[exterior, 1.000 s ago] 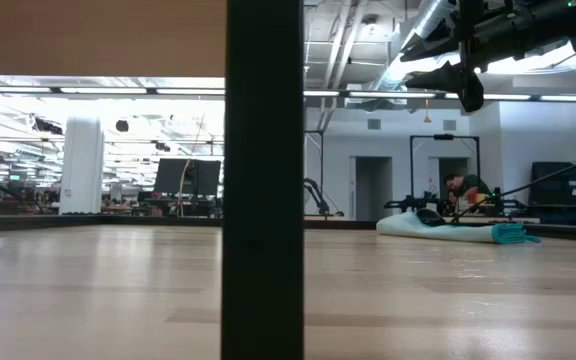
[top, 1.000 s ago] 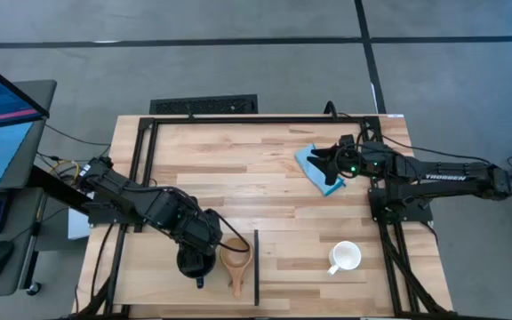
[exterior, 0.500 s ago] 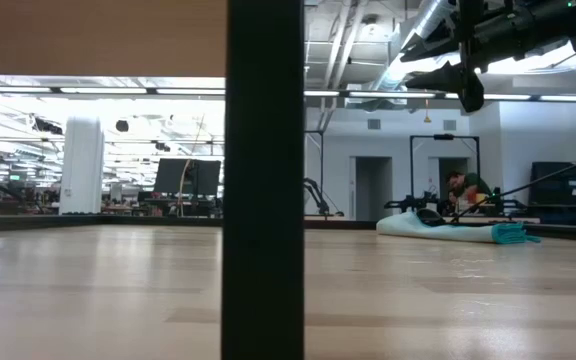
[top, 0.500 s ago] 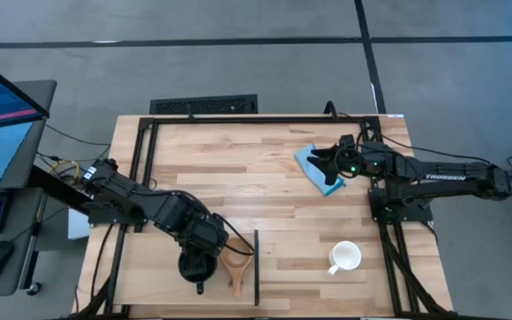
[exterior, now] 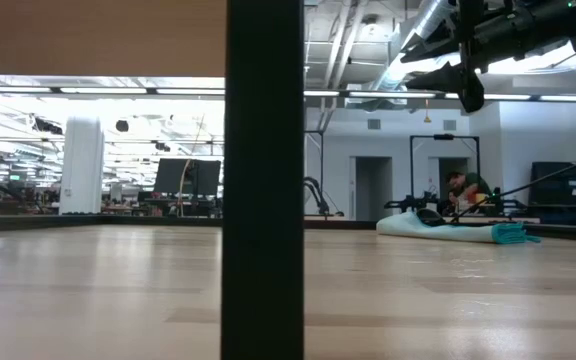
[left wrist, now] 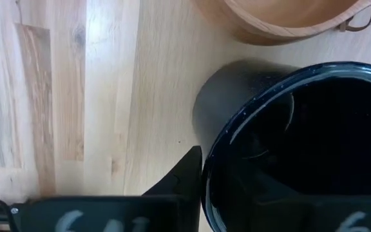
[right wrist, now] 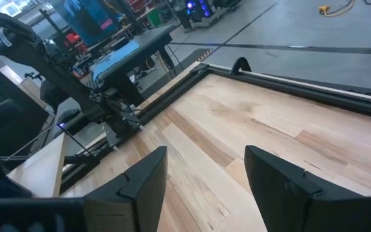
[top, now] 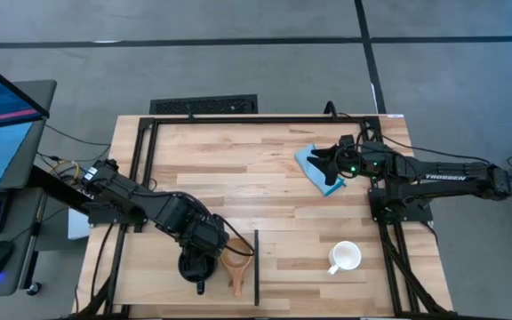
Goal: Stack small to large cups/mugs on shelf
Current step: Put the black mug on the shelf
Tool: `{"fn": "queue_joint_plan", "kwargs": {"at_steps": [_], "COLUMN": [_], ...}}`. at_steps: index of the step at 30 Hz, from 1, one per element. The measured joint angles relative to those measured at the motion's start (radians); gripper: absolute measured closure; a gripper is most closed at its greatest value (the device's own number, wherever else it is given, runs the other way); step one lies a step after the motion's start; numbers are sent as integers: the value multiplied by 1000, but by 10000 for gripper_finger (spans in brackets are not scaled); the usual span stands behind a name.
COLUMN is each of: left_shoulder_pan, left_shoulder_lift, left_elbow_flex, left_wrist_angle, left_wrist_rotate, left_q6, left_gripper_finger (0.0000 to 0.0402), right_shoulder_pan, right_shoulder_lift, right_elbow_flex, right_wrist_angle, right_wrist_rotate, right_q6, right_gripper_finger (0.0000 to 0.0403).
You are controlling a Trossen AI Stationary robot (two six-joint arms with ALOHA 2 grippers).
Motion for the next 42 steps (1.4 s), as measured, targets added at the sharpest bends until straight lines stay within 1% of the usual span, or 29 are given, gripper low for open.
{"fn": "queue_joint_plan", "kwargs": {"at_steps": [7,14,19,24,27,32,37,42], "left_shoulder_pan": [0,0,0,0,0,0,0,0], "left_shoulder_lift": [0,0,0,0,0,0,0,0], "left_elbow_flex": [0,0,0,0,0,0,0,0], "left_wrist_angle": [3,4,4,5,5,5,9,9], "left_wrist_rotate": [-1,0,30,30,22,21,3,-22], "left_q6": [1,12,13,13,11,10,44,64], "left_gripper_finger": [351,349,349,345,330,288,250,225], "right_shoulder_pan": [0,0,0,0,0,0,0,0], "right_shoulder_lift": [0,0,0,0,0,0,0,0], "right_elbow_flex": [0,0,0,0,0,0,0,0], "right_wrist_angle": [0,0,0,0,0,0,0,0], "right_wrist_rotate": [0,0,0,0,0,0,0,0], "right_q6": [-1,-1,-1,-1,-1,-1,-1,-1], "right_gripper_finger": [175,175,175,175,175,175,175,175]}}
